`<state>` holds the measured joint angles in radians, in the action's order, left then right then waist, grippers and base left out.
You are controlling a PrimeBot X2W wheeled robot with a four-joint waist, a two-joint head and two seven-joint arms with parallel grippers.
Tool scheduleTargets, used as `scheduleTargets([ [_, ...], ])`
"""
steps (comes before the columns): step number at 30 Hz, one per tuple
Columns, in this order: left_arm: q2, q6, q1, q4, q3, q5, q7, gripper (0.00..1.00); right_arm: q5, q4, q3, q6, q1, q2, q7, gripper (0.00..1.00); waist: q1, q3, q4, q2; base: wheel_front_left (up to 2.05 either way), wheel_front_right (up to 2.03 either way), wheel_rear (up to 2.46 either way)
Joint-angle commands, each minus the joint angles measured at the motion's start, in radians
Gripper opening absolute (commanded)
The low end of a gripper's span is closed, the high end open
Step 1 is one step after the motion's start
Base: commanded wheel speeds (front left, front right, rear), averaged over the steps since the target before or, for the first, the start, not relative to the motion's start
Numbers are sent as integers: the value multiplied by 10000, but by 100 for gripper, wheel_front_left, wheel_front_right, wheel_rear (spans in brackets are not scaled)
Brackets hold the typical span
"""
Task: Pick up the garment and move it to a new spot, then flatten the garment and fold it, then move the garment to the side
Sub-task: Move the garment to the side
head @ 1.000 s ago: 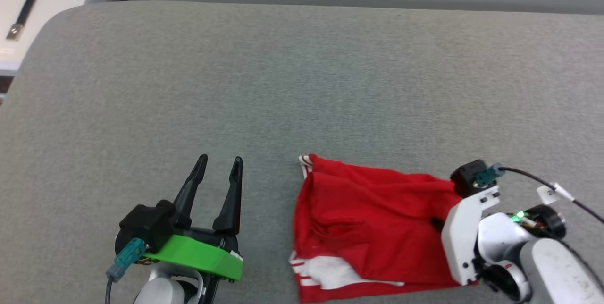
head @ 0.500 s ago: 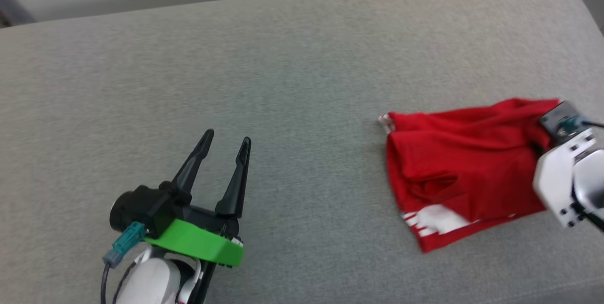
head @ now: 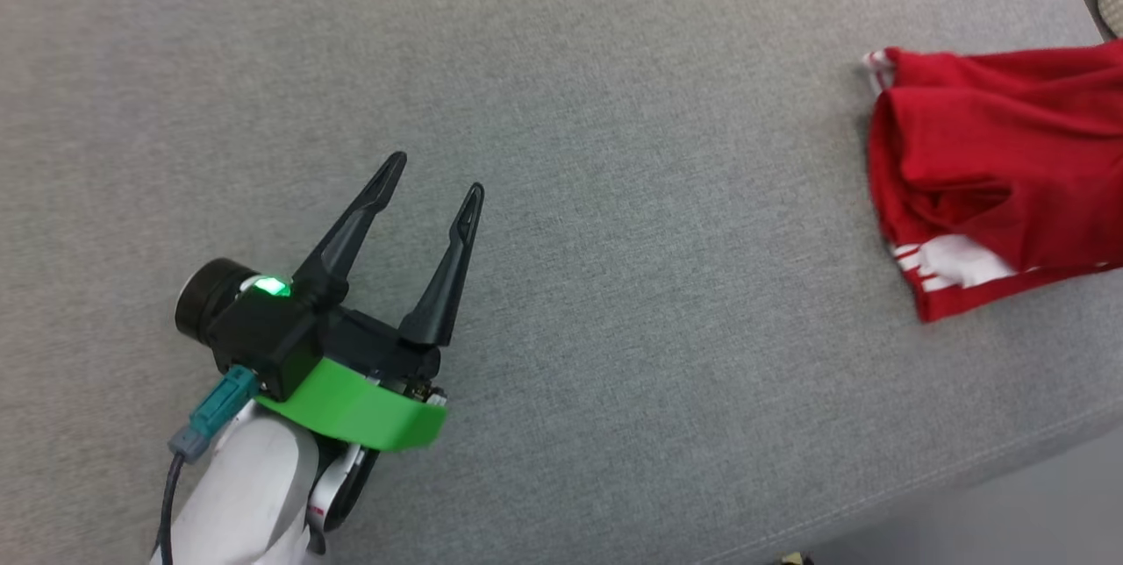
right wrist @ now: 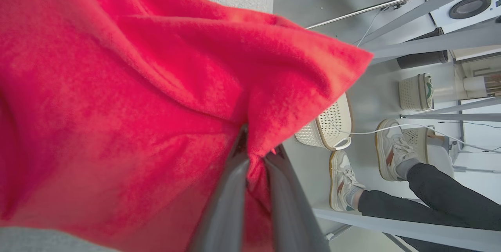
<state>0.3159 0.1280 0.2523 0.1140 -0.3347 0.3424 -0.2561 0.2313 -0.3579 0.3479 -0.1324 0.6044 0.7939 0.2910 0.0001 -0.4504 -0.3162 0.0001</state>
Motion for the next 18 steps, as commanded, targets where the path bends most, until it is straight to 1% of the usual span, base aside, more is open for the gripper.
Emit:
scheduleTargets([
  [1,124,27,246,121,-45,-94,-57,100,-144,-338,-219,17,340,-39,-328,0,-1,-897,-514,-1,0,0,0],
  [9,380,27,669,583,-265,-178,-57,100,-745,-2096,-1141,17,1257,-232,-1492,0,-1,-1560,-331,-1,0,0,0],
  [13,400,27,793,715,-307,-183,-57,100,-987,-2778,-1481,17,1601,-357,-1920,0,-1,-1691,-186,-1,0,0,0],
  [18,310,27,804,729,-302,-174,-57,100,-1132,-3412,-1639,17,1881,-494,-2323,0,-1,-1681,-42,-1,0,0,0],
])
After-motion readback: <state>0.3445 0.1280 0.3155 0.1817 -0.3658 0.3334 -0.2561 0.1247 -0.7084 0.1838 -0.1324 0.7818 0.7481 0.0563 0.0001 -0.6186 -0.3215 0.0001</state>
